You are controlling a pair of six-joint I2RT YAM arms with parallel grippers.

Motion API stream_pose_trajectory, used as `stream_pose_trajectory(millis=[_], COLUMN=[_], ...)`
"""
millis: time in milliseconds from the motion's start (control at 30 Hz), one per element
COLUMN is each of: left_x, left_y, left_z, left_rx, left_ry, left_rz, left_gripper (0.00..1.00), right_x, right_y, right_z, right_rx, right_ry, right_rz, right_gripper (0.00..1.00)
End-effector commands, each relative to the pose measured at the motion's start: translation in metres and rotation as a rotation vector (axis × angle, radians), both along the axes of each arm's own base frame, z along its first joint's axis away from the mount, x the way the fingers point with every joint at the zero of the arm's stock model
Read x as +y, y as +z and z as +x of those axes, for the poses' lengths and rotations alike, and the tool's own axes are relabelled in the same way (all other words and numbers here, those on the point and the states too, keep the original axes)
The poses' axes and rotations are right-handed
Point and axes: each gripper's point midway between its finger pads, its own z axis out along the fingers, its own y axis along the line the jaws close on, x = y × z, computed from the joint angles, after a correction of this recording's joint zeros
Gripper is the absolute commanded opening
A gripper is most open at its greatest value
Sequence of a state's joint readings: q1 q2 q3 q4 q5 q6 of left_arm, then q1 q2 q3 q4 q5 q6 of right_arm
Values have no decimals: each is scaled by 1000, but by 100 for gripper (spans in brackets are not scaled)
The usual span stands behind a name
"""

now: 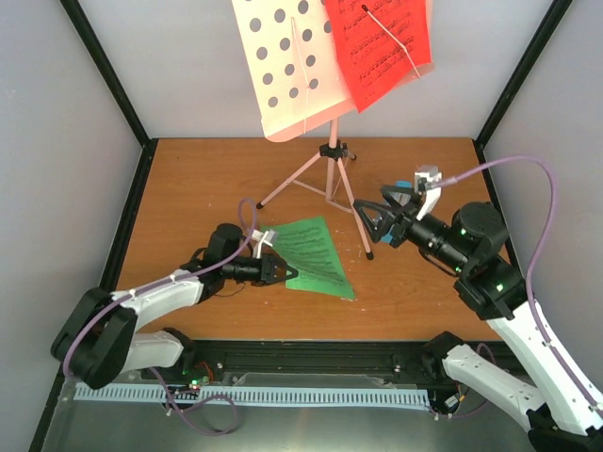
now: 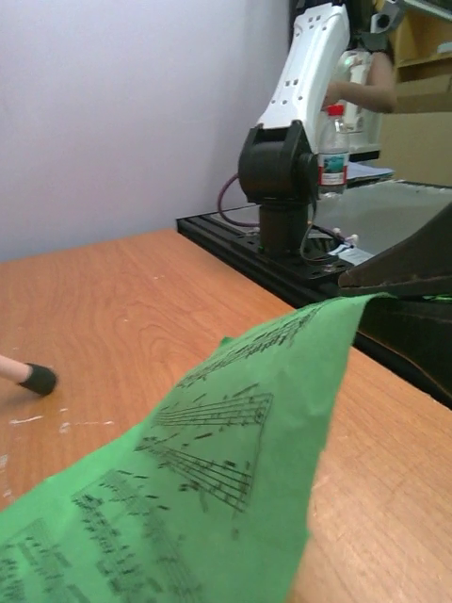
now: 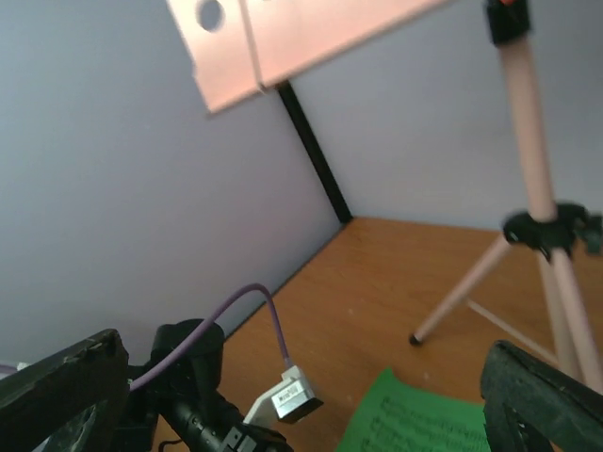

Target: Pack up the instrument practice props

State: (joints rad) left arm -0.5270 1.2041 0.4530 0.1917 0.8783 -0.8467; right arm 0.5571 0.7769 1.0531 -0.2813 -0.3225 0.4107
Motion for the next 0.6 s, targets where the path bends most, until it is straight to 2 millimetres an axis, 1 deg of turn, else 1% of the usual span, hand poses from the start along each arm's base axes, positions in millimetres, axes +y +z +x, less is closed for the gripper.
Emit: stream_pose_trajectory(millis=[0, 100, 167, 333, 367, 433, 467, 500, 567], left_x=[-29, -29, -27, -21, -20, -18, -17, -16, -14], left_y=[15, 7, 1, -16, -18, -22, -22, -20, -14], left_z=[1, 7, 14, 20, 21, 24, 24, 27, 30], left_rx=[-51, -47, -55, -39, -37, -44, -48, -63, -98], left_ry=[-75, -48, -11, 33, 42, 56, 62, 68, 78], left_rz=[-45, -12, 24, 88, 99, 121, 130, 137, 151], left_gripper=[0, 0, 0, 0, 2, 11, 18, 28, 52], right_x=[-24, -33, -35, -36, -36, -37, -38, -39, -41], right_y=[-24, -35, -39, -44, -43, -44, -44, -44, -43], right_z=[0, 0, 0, 2, 2, 2, 2, 1, 0], right_rx=[73, 93, 103, 114, 113, 115, 115, 113, 111], right_ry=[-131, -174, -186, -193, -194, -200, -203, -208, -217], right_rz=[20, 15, 3, -10, -9, -11, -11, -10, -10], right_gripper=[100, 100, 100, 100, 100, 100, 100, 100, 100])
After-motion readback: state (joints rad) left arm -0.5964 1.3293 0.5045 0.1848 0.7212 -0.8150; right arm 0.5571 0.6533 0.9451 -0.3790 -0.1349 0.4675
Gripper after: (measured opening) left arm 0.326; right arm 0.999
